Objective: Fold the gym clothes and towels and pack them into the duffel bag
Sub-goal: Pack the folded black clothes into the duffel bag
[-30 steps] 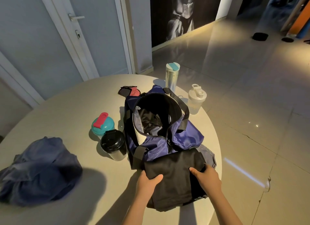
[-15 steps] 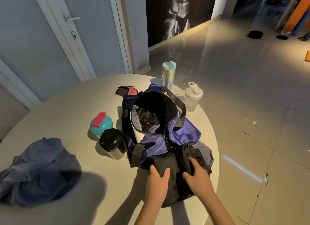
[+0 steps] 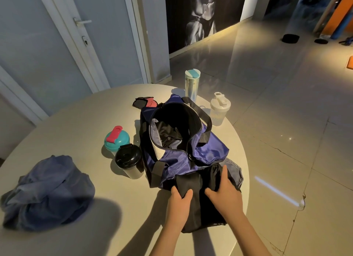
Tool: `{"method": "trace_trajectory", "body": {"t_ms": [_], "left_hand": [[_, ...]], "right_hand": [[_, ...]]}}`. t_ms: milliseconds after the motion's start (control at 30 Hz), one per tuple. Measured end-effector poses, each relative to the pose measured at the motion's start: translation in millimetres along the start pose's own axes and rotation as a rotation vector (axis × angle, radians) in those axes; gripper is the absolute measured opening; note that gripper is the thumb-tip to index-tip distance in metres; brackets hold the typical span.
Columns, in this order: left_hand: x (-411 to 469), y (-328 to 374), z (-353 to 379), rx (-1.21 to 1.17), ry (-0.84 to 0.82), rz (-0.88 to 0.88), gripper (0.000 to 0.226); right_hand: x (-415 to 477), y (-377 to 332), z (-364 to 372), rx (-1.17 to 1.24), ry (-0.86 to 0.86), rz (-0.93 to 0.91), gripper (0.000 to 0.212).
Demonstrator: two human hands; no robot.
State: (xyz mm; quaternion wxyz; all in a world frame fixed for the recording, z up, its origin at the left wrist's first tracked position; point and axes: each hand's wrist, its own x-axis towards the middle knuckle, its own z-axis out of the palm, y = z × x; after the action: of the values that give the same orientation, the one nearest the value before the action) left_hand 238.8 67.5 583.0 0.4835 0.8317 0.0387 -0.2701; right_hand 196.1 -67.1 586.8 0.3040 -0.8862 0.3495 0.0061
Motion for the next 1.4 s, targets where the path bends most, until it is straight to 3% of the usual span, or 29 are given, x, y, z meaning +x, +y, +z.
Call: {"method": "trace_trajectory", "body": {"t_ms": [133, 333, 467, 633, 767, 900, 1000, 1133, 1267, 1400], "left_hand": [[1.7, 2.0, -0.2, 0.006, -0.003, -0.029, 0.06], [7.4, -2.2, -3.5, -0.06, 0.038, -0.058, 0.068], [6.3, -5.5, -4.7, -0.059, 0.062, -0.019, 0.061], [1.0, -12.3, -1.5, -0.017, 0.094, 0.037, 0.061], [6.3, -15.5, 0.4, 0.059, 0.074, 0.067, 0.074], [10.4, -21.4, 5.1, 0.444, 0.098, 0.16, 0.068], [4.1, -25.0, 6.7, 0.602, 0.16, 0.328, 0.064], [1.6, -28.0, 8.5, 0.691, 0.206, 0.483, 0.08], [-12.6, -8.4, 7.2, 0.411, 0.151, 0.501, 0.063], [-20.0, 12.7, 0.1, -0.047, 0.118, 0.218, 0.061]], "right_hand": [[15.9, -2.0, -7.7, -0.075, -0.111, 0.04, 0.063], [15.9, 0.6, -1.9, -0.253, 0.102, -0.103, 0.033], [7.5, 1.9, 11.9, -0.276, 0.255, -0.041, 0.02], [4.1, 13.2, 19.0, -0.259, 0.327, -0.218, 0.02], [-2.9, 16.2, 21.2, -0.311, 0.282, -0.325, 0.04], [-13.7, 14.5, 35.2, -0.368, 0.075, -0.328, 0.07], [-21.0, 8.2, 32.5, -0.213, -0.017, -0.29, 0.071], [-24.0, 8.4, 22.5, 0.096, 0.006, -0.204, 0.064], [-29.3, 0.3, 17.9, 0.346, 0.001, -0.04, 0.058], [-37.3, -10.9, 12.5, 0.457, -0.012, -0.01, 0.058]]}}
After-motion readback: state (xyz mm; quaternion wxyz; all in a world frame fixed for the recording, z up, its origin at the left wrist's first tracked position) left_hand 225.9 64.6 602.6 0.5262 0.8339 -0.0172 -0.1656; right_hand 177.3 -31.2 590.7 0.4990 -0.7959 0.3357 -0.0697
